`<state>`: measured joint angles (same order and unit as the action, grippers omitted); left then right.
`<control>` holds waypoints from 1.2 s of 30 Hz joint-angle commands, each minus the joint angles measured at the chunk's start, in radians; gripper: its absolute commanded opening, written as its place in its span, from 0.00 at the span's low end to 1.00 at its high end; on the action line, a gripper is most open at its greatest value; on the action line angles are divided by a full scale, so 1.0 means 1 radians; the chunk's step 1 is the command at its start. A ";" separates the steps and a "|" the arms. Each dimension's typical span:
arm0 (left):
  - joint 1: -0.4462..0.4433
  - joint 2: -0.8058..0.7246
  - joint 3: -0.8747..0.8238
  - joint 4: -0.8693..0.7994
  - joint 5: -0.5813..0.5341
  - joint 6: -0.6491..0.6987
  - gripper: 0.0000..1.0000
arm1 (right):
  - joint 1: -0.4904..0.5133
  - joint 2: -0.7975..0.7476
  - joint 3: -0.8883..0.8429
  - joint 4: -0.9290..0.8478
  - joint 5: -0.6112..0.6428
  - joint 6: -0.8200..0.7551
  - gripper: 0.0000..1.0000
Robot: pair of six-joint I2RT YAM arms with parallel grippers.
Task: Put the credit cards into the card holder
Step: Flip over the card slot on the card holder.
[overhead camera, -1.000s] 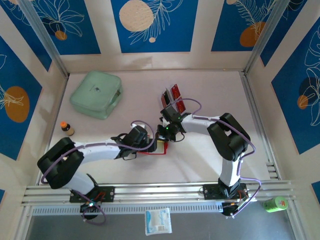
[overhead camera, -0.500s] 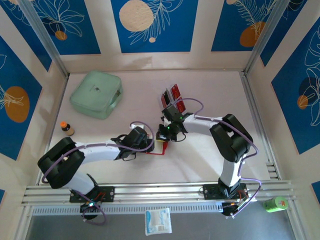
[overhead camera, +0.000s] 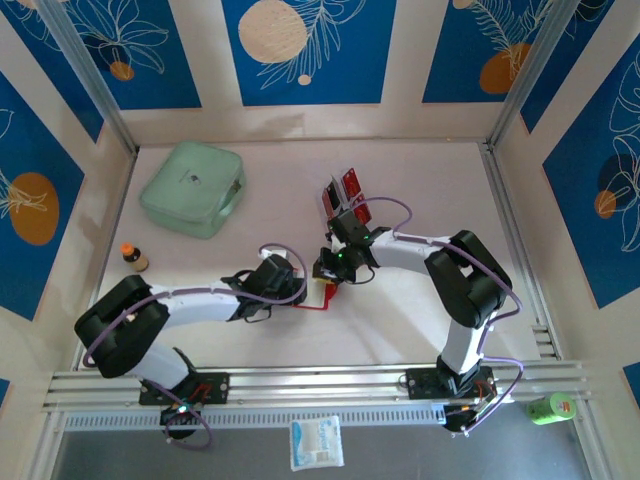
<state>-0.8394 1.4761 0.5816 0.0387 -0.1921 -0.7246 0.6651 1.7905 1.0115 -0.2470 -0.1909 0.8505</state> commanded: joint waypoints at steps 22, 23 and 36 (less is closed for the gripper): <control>-0.009 0.009 -0.049 0.019 0.057 -0.011 0.78 | -0.022 0.087 0.019 0.058 -0.110 0.026 0.27; -0.009 0.009 -0.049 0.020 0.057 -0.012 0.78 | -0.022 0.090 0.021 0.060 -0.113 0.027 0.27; -0.009 -0.012 -0.054 0.016 0.051 -0.013 0.80 | -0.018 0.082 0.042 0.074 -0.154 0.037 0.28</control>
<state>-0.8394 1.4578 0.5560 0.0715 -0.1913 -0.7254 0.6449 1.8629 1.0321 -0.1699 -0.3096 0.8726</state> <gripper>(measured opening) 0.799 0.281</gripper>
